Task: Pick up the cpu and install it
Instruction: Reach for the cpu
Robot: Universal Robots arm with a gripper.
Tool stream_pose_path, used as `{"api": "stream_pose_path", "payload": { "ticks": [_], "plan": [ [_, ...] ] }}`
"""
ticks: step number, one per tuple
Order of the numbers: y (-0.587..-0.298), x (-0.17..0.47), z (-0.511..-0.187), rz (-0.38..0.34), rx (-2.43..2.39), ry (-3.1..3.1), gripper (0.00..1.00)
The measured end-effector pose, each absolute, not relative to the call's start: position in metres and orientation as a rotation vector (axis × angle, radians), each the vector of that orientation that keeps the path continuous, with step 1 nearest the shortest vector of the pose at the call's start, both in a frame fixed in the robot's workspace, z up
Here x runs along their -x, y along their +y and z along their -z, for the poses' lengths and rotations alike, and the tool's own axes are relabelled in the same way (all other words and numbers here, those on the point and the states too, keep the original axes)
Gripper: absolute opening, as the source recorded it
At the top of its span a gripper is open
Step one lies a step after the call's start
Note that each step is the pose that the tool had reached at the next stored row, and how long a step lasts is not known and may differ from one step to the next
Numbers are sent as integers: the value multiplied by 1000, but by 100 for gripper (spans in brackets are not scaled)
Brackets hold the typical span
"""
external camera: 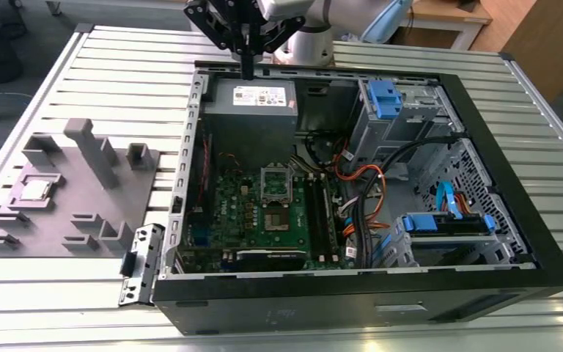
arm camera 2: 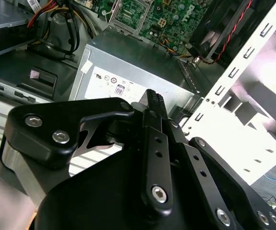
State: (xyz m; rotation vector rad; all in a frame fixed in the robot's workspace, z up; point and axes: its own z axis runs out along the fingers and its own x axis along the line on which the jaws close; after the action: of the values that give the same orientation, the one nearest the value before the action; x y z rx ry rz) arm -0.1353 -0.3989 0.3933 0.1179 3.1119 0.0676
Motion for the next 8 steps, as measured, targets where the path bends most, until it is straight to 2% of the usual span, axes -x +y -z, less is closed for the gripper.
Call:
{"api": "stream_pose_path", "payload": {
  "ticks": [8],
  "plan": [
    [-399,138,-393,-68,-118,3111,11]
  ]
}}
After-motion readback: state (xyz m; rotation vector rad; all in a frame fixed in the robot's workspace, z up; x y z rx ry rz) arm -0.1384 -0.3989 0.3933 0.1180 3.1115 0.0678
